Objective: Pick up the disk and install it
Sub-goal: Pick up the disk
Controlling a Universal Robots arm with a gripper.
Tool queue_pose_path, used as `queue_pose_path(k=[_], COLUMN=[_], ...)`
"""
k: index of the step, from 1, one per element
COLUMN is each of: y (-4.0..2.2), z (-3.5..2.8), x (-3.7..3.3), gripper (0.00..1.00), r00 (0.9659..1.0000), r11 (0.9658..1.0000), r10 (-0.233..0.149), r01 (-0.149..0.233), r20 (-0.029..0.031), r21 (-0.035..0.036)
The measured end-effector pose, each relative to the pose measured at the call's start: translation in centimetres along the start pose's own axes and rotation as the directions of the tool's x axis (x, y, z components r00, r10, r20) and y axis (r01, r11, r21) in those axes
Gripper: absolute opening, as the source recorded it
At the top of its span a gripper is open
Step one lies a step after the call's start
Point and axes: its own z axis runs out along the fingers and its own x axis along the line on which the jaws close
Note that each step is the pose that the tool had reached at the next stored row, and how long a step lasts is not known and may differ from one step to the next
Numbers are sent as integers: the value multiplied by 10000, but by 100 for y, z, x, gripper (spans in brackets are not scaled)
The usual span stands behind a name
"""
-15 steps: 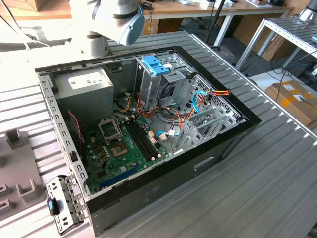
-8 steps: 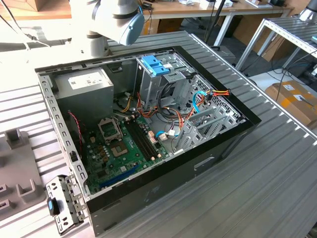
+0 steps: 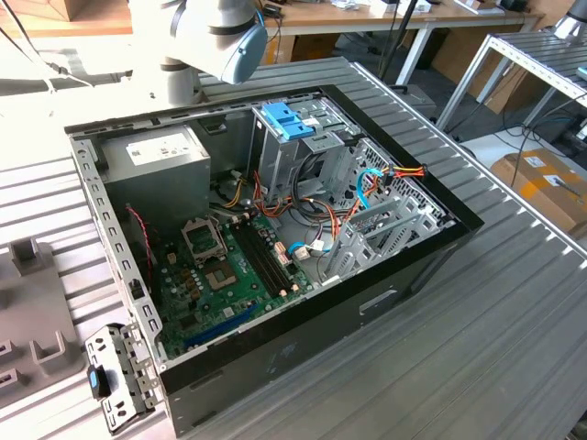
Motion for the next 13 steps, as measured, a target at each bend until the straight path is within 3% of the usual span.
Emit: queue_pose_path(k=[13], y=[0], z=[0], x=[0], gripper=[11], r00=[9968], r11=[9968], r10=[-794], r01=[794], r20=[-34], r21=[-10])
